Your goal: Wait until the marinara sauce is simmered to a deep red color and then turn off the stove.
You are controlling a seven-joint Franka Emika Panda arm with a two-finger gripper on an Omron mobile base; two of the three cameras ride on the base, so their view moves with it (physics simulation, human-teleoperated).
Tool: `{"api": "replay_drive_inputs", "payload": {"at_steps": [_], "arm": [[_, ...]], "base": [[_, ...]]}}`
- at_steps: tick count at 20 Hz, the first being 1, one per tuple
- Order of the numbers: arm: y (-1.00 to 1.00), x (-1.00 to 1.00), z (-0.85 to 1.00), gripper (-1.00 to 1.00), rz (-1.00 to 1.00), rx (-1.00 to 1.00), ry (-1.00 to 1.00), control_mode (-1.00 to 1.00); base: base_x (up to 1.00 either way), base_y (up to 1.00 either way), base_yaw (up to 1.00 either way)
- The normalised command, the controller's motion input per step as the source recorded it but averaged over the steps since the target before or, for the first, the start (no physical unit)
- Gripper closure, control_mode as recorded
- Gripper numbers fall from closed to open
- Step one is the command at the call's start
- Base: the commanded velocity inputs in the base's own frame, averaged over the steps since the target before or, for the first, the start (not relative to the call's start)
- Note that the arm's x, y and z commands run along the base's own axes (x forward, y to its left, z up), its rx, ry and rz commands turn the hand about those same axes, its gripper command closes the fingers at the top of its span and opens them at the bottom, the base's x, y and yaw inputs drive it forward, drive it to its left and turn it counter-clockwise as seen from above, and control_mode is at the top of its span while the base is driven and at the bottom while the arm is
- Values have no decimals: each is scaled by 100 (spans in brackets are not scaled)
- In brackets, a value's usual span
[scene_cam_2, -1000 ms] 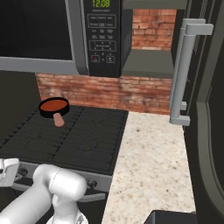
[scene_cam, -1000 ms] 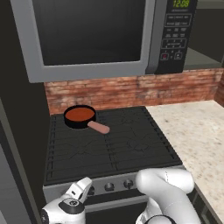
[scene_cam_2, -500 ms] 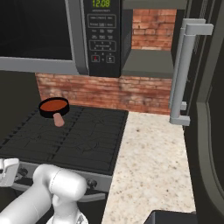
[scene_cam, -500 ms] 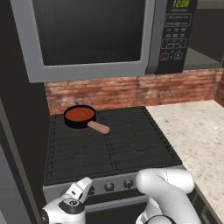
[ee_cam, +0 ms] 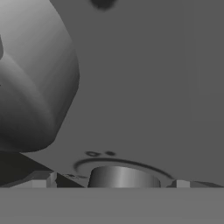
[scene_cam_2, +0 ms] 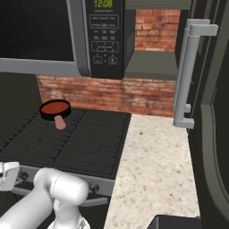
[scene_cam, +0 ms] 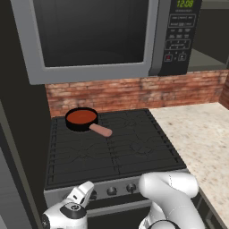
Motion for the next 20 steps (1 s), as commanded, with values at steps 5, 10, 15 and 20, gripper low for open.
{"api": "replay_drive_inputs", "payload": {"at_steps": [5, 10, 15, 20], "arm": [[0, 0, 0, -100, 0, 0, 0, -100], [0, 0, 0, -100, 0, 0, 0, -100], [0, 0, 0, -100, 0, 0, 0, -100], [0, 0, 0, -100, 0, 0, 0, -100]], "base": [[0, 0, 0], [0, 0, 0], [0, 0, 0], [0, 0, 0]]}}
